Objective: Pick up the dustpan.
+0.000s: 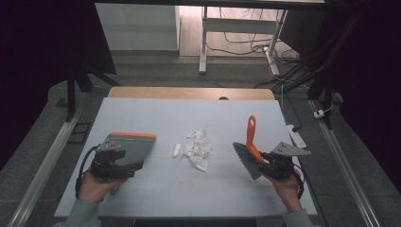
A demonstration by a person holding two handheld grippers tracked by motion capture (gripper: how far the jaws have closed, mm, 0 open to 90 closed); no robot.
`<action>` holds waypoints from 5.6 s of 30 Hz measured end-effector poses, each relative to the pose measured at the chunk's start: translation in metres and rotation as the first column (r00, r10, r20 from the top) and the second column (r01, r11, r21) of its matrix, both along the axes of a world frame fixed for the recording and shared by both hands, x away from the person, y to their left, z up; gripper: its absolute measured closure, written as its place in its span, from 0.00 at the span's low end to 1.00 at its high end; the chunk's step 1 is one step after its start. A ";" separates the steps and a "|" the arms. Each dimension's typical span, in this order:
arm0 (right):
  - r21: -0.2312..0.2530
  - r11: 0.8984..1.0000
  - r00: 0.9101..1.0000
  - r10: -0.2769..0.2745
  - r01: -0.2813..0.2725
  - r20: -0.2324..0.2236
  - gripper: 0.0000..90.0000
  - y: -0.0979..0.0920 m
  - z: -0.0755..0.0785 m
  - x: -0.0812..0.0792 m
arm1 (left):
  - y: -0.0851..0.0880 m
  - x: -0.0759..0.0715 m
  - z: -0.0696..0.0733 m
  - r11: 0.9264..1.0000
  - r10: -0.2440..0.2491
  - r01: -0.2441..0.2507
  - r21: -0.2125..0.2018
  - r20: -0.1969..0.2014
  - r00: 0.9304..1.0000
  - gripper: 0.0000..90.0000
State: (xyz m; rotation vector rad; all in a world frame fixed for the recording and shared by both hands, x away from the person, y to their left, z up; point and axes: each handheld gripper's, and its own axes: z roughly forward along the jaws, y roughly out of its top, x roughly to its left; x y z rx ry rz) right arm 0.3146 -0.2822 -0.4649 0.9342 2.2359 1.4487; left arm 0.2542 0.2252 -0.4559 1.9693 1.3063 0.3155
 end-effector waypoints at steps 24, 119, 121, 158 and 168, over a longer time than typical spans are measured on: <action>-0.033 0.999 1.000 0.009 -0.009 -0.005 0.78 0.006 -0.003 -0.001 | 0.037 -0.004 -0.009 0.990 0.131 -0.123 0.065 -0.152 0.980 0.16; -0.072 0.997 1.000 0.010 -0.011 -0.013 0.78 0.011 -0.009 -0.001 | 0.039 0.017 -0.067 0.967 0.252 -0.256 0.009 -0.214 0.944 0.68; -0.076 0.997 1.000 0.008 -0.009 -0.012 0.78 0.011 -0.009 -0.001 | 0.039 0.016 -0.067 0.968 0.249 -0.252 0.010 -0.208 0.946 0.68; -0.025 1.000 1.000 0.008 -0.008 -0.006 0.78 0.014 -0.003 0.002 | 0.073 0.006 -0.051 0.991 0.077 -0.079 -0.109 -0.027 0.997 0.68; -0.019 1.000 1.000 -0.003 0.003 -0.003 0.78 0.012 -0.002 0.002 | 0.072 0.001 -0.041 0.994 0.007 -0.006 -0.108 0.009 1.000 0.68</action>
